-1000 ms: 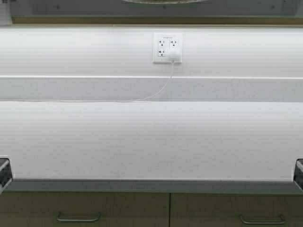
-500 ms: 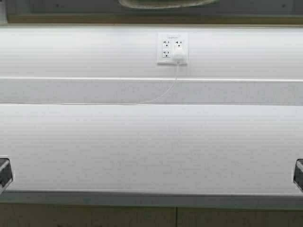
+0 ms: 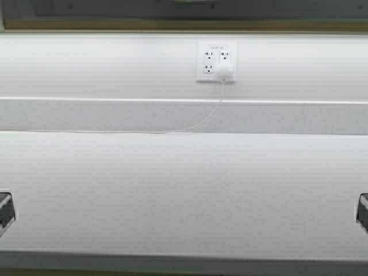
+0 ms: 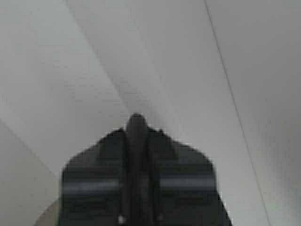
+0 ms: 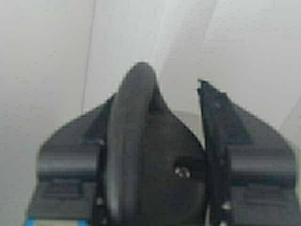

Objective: Open the cabinet, put the pot inside, then close it

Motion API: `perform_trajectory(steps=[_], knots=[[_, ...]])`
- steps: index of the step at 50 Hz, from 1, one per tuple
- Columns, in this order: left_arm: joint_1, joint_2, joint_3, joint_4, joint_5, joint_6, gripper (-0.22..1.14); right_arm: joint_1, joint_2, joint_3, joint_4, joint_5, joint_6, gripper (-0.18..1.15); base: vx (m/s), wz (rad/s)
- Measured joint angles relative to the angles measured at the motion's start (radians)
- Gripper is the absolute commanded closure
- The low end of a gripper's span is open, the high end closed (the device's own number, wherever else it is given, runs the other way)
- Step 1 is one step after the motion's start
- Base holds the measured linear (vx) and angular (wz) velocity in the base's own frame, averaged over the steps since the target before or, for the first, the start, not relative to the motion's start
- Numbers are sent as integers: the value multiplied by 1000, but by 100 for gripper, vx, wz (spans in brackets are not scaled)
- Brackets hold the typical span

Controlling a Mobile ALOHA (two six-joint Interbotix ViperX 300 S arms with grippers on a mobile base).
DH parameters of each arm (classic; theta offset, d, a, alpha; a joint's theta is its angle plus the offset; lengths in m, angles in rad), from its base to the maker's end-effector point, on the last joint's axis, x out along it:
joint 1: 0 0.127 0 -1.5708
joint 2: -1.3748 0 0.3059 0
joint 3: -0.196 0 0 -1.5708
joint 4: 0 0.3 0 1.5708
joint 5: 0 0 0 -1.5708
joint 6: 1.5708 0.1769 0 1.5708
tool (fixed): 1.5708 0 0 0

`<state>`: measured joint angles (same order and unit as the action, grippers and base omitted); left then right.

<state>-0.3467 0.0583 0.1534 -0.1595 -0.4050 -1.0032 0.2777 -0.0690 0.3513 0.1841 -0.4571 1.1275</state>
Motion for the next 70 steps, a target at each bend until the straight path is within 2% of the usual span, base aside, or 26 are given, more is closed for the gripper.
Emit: perform_trajectory(steps=[23,45,50,52,55,59,63,66,68,70], knots=[[0,5,18,-5,2,-2,87,0,-21,54,3,0,0,90,9,0],[0,103,9,-40,-48,-11,87,0,103,51,3,-63,46,90,2,0],[0,106,9,-46,-55,-12,85,0,115,48,3,-89,67,83,0,0],[0,106,9,-52,-64,-14,81,0,117,48,2,-95,71,75,0,0],[0,107,17,-67,-94,-18,69,0,120,48,2,-106,71,55,0,0],[-2,109,32,-81,-153,-34,42,0,123,48,2,-127,71,23,0,0],[-17,117,46,-86,-219,-63,11,-6,124,58,2,-164,92,-2,0,0],[-29,120,57,-87,-245,-89,-11,-5,126,74,2,-183,141,-7,0,0],[-34,120,58,-89,-259,-103,-15,-6,124,80,2,-187,146,-7,0,0],[-38,118,57,-89,-272,-110,-14,-6,123,81,-2,-190,140,-6,0,0]])
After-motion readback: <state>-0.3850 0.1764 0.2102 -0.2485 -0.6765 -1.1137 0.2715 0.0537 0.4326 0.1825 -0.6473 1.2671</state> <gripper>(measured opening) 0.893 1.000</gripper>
